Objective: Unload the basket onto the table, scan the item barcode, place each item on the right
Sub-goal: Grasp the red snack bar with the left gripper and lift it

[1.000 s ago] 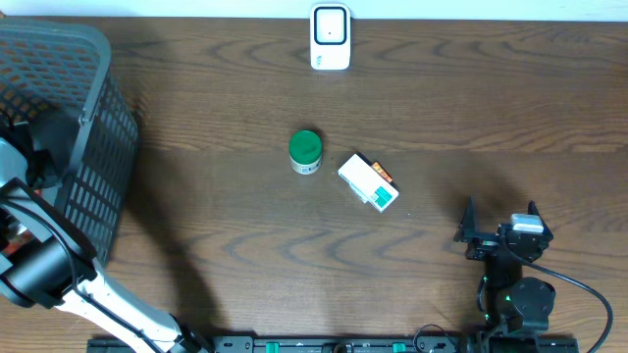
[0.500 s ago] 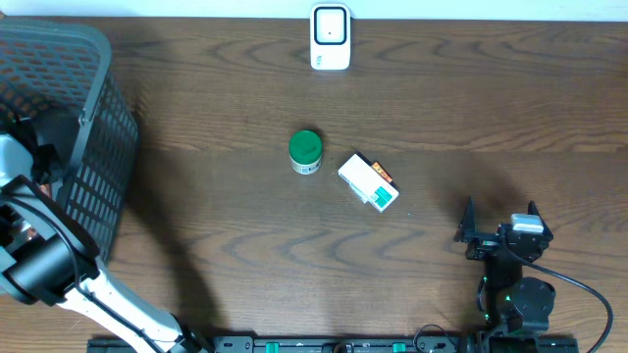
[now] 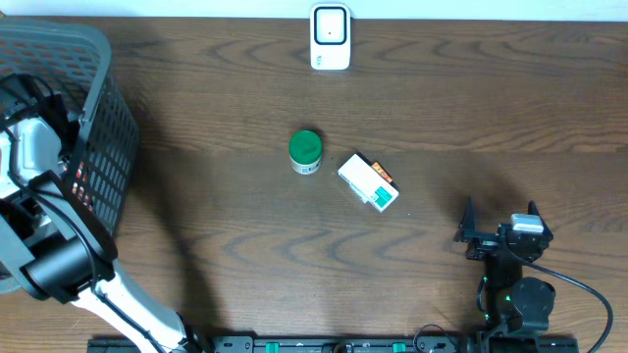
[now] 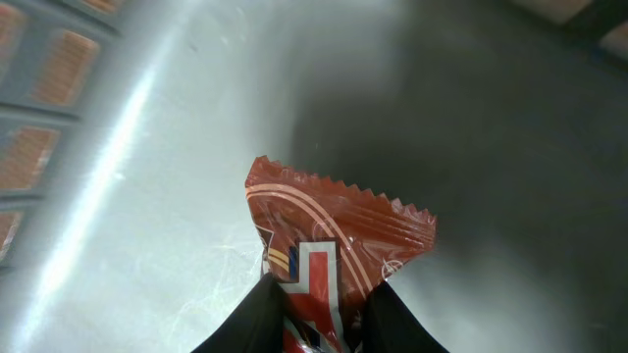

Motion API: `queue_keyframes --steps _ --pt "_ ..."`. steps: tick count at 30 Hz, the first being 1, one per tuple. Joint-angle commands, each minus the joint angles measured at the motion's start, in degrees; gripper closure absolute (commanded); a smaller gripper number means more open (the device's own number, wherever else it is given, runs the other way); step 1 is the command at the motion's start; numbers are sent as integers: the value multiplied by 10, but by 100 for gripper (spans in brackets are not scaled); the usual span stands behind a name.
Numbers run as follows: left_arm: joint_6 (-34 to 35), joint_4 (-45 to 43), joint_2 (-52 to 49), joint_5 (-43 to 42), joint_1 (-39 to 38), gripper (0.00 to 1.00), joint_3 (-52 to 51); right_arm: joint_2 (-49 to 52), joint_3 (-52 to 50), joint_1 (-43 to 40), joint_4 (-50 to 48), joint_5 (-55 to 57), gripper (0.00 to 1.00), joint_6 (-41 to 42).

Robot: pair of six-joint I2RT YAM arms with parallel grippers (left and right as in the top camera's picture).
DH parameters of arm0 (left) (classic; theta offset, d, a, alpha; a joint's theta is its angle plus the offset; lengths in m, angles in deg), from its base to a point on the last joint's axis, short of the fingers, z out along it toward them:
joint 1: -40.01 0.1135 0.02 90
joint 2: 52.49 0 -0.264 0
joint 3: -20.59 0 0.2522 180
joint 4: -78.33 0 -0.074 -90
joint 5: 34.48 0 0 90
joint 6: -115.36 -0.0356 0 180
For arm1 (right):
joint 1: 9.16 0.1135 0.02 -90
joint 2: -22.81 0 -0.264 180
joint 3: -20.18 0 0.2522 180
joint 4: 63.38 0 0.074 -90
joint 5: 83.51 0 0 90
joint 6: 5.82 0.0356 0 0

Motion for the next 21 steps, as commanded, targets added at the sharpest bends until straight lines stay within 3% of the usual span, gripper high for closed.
queue_keyframes --steps 1,21 --pt "48 0 27 -8 -1 92 -4 -4 0 5 3 -2 1 -4" --pt "59 -7 167 -8 -1 92 -4 -4 0 5 3 -2 1 -4"
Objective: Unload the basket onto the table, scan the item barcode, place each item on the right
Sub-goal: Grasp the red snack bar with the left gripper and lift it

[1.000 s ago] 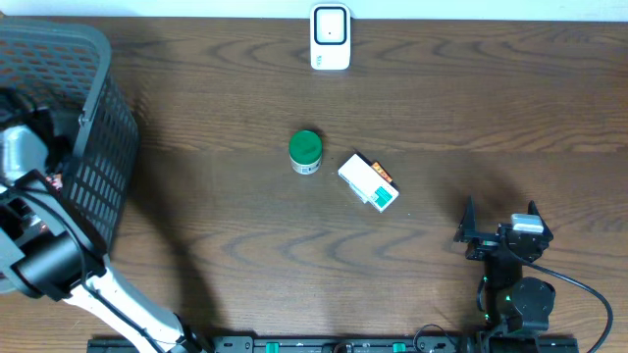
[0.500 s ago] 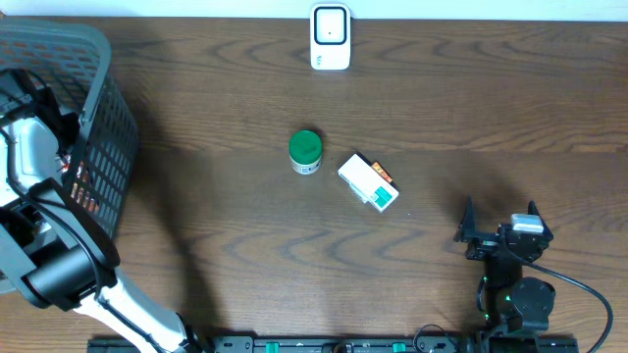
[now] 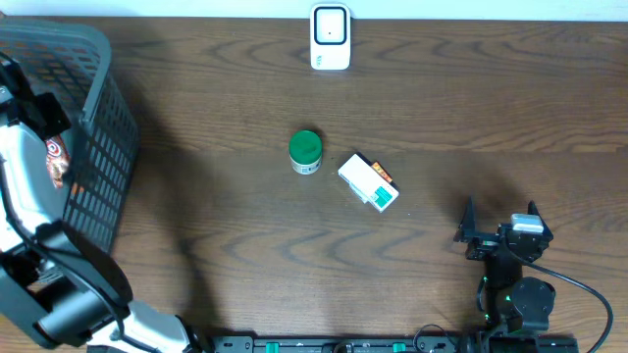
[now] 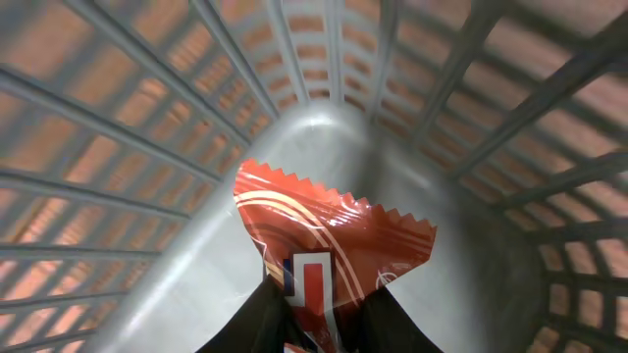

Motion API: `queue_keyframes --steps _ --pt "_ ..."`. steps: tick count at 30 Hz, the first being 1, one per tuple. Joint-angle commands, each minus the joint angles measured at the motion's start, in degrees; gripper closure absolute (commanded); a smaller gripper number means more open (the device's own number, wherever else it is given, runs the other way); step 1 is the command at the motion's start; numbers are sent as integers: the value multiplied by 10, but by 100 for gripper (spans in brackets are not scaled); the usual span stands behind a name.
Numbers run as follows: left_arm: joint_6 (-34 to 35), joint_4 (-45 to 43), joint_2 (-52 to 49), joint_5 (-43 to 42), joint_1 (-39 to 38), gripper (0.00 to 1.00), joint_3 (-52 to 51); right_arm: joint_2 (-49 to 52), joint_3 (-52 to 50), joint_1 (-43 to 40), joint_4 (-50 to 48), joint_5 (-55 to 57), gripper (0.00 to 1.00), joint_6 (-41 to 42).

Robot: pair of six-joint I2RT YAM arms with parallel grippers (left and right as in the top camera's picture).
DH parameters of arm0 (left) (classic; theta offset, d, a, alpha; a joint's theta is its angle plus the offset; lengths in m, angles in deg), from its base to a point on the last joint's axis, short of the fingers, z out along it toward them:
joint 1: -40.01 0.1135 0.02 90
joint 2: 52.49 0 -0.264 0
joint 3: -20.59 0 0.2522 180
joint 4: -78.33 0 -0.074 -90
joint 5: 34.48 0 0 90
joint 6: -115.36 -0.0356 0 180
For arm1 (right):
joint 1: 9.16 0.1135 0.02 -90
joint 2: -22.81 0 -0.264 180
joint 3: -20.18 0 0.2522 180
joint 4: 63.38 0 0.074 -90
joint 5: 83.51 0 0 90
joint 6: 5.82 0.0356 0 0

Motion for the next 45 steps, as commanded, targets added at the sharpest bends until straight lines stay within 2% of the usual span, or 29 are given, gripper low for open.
queue_keyframes --steps 1,9,13,16,24,30,38,45 --pt "3 -1 31 -1 -1 92 -3 -4 0 5 3 -2 1 -4" --pt "7 -16 122 -1 -1 92 -3 -4 0 5 3 -2 1 -4" --pt "60 -29 169 -2 -1 92 -3 -4 0 5 3 -2 1 -4" --pt "76 -30 196 -34 -1 92 -3 -4 0 5 3 -2 1 -4" --pt "98 -29 228 -65 -1 93 -3 -4 0 5 3 -2 1 -4" --pt "100 -36 244 -129 -1 93 -3 -4 0 5 3 -2 1 -4" --pt "130 -54 281 -139 -1 93 -3 -4 0 5 3 -2 1 -4" --pt "156 -97 328 -260 -1 93 -3 -4 0 5 3 -2 1 -4"
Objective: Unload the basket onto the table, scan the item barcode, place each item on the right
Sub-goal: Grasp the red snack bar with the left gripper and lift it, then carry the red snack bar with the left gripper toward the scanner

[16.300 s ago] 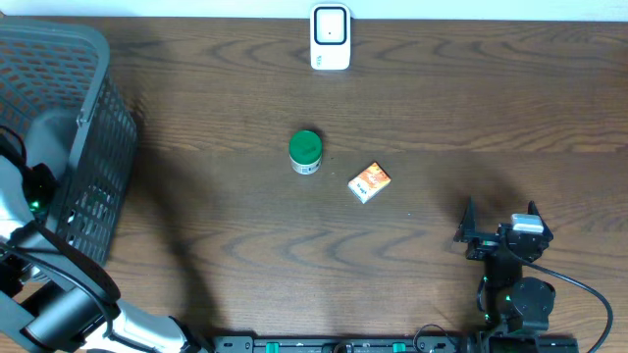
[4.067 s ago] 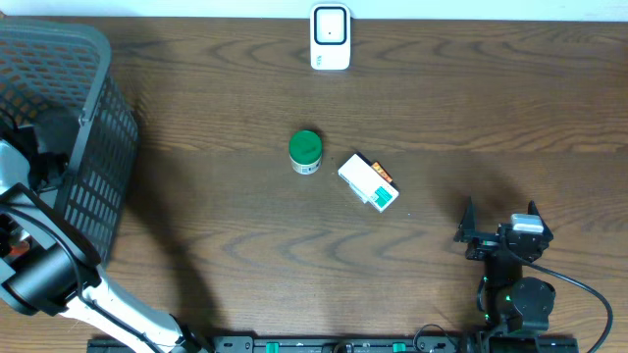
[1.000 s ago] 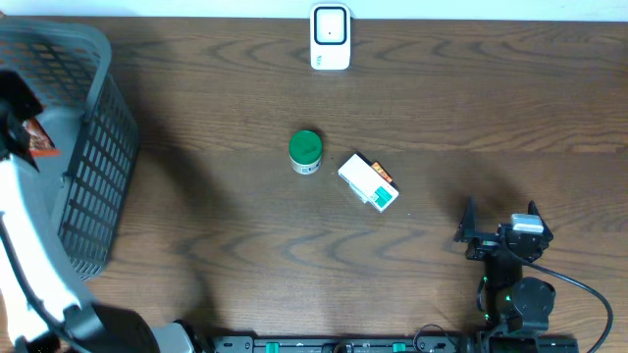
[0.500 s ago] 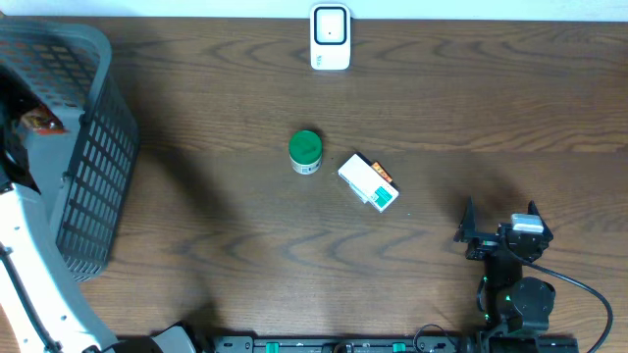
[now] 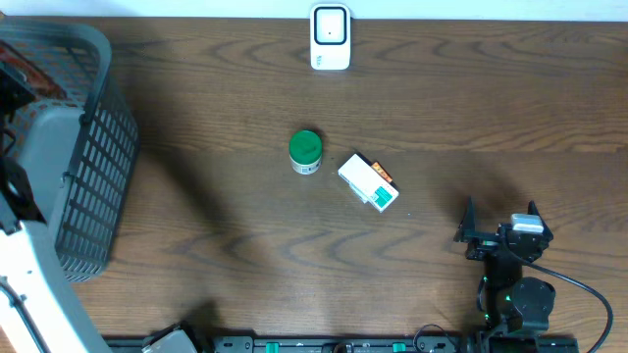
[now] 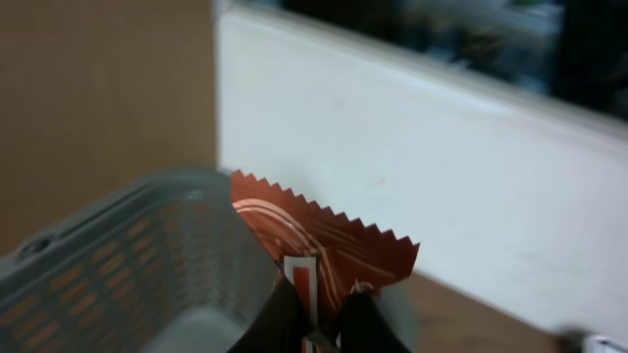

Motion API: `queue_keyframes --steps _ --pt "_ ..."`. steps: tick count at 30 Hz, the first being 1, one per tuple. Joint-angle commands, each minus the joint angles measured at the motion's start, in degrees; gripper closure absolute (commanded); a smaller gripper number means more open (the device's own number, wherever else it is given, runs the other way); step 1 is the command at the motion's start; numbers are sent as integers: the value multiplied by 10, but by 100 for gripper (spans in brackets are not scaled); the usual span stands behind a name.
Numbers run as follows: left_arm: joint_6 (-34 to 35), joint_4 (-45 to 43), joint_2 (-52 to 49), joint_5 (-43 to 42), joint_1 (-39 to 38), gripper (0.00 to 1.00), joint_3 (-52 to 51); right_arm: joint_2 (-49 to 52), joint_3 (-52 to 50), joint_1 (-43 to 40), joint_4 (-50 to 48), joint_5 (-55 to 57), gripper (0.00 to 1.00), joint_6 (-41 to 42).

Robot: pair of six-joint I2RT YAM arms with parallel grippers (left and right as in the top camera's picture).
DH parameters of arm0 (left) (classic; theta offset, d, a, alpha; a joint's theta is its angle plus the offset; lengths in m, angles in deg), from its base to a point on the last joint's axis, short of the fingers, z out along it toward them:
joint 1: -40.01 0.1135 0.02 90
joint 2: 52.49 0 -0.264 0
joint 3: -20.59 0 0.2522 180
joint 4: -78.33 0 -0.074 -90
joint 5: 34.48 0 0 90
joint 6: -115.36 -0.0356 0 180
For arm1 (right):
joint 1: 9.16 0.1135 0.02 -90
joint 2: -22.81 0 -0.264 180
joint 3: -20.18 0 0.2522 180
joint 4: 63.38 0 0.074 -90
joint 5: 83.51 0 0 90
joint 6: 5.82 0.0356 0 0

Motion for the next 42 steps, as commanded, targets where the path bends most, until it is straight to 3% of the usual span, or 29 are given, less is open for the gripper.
queue_keyframes --steps 1,7,12,27,42 --pt "35 -22 30 -92 -1 92 -2 -4 0 5 3 -3 1 -4" --pt "108 -57 45 -197 -11 93 -2 -4 0 5 3 -3 1 -4" --pt "113 -56 40 -245 -53 93 -2 -4 0 5 3 -3 1 -4" --pt "113 -56 -23 -247 -313 93 -2 -4 0 5 3 -3 1 -4" --pt "111 -54 -180 -246 -534 93 -2 -4 0 5 3 -3 1 -4"
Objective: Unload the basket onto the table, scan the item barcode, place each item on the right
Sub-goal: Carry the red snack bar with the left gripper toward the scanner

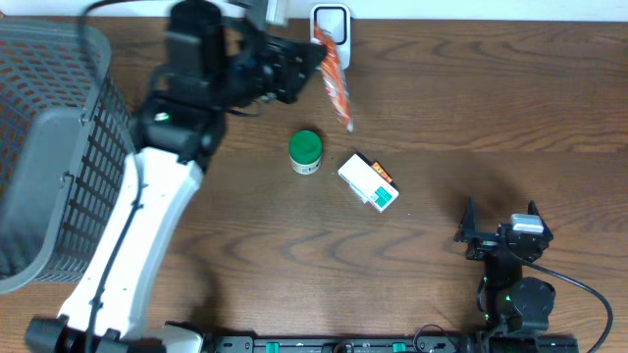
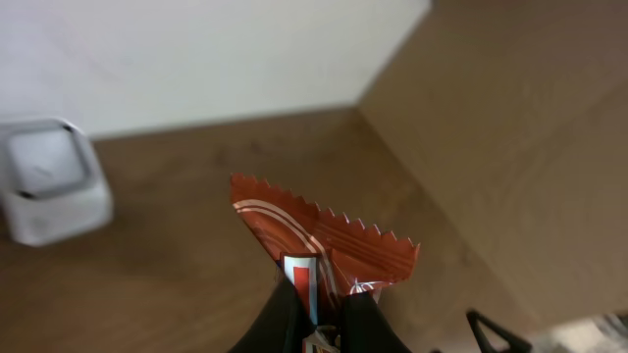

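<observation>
My left gripper (image 1: 312, 61) is shut on a red snack packet (image 1: 336, 82) with zigzag ends, held in the air at the back middle of the table. The packet (image 2: 319, 245) rises from between the black fingers (image 2: 287, 319) in the left wrist view. The white barcode scanner (image 1: 331, 36) stands at the table's back edge, just behind the packet, and shows at the left (image 2: 47, 181) of the wrist view. My right gripper (image 1: 500, 235) rests near the front right, its fingers apart and nothing in them.
A green-lidded jar (image 1: 305, 151) and a white box (image 1: 368, 181) with orange and green ends lie mid-table. A grey mesh basket (image 1: 59, 147) fills the left side. The white wall runs behind the scanner.
My left arm has swung from above the basket at the far left to the back middle, carrying the red packet to just in front of the scanner. The right arm has not moved.
My left gripper was shut on the red packet at the basket's floor. Then it held the packet higher among the basket's walls, then above the rim at the far left. Now the packet hangs in front of the scanner.
</observation>
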Motion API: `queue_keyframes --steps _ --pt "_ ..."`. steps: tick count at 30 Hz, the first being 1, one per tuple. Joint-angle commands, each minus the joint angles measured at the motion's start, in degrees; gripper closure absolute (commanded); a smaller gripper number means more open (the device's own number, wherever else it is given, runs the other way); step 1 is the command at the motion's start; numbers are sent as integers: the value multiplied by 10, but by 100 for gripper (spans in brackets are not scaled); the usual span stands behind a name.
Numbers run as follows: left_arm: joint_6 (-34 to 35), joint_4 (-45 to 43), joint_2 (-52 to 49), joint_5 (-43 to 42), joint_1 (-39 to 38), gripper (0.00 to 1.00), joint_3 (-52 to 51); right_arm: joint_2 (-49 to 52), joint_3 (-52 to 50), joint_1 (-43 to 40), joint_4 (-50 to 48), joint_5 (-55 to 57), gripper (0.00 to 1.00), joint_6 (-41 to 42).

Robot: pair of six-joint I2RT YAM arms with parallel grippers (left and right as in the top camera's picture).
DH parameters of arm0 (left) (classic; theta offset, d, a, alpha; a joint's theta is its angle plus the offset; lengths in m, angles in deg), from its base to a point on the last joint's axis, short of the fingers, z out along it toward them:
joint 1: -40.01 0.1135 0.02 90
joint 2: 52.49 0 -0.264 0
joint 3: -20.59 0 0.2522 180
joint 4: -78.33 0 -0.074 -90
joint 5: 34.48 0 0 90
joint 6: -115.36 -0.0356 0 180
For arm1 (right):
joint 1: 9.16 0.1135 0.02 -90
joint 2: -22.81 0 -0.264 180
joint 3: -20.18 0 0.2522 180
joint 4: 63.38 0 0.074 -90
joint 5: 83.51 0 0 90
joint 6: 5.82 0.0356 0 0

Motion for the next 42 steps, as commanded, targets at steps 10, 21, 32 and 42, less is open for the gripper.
queue_keyframes --steps 10,21,32,42 --pt "-3 -23 -151 -5 -122 93 -2 -4 0 5 3 -2 1 -4" --pt "-3 -78 -238 -6 -164 93 -2 -4 0 5 3 -2 1 -4" --pt "5 -192 -292 -6 -207 93 -3 -4 0 5 3 -2 1 -4" --pt "6 -303 -360 -114 -200 93 -3 -4 0 5 3 -2 1 -4"
